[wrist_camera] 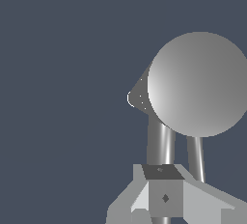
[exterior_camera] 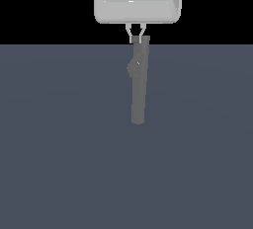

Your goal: Turn on the faucet by rotating a designated handle.

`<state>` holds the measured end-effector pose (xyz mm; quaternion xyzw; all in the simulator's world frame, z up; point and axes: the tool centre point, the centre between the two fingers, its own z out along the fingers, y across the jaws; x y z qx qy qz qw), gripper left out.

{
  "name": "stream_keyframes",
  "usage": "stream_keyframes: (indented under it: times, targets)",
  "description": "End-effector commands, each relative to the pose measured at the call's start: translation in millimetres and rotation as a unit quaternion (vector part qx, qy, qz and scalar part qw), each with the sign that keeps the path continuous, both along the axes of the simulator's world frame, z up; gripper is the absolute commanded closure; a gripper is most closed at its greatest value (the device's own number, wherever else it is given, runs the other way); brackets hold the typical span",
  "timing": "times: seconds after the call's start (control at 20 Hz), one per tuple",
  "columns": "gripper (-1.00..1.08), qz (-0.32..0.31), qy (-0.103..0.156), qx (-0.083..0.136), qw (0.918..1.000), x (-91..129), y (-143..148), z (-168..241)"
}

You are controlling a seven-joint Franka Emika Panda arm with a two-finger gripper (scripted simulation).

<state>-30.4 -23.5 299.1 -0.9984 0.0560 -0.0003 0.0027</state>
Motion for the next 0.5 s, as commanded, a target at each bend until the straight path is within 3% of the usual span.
stream_keyframes:
  times: [0.0, 0.3, 0.35, 0.45]
  targets:
    - [1.08, -0.016, -0.002, -0.002, 0.9999, 4.2, -31.5, 0.8]
    - [1.08, -0.023, 0.0, -0.003, 0.9997, 7.6, -64.4, 1.5]
    - [1.08, 0.005, 0.009, 0.003, 0.9999, 1.4, -24.0, 0.2]
    - [1.08, 0.002, 0.008, 0.003, 1.0, 7.5, -30.7, 0.2]
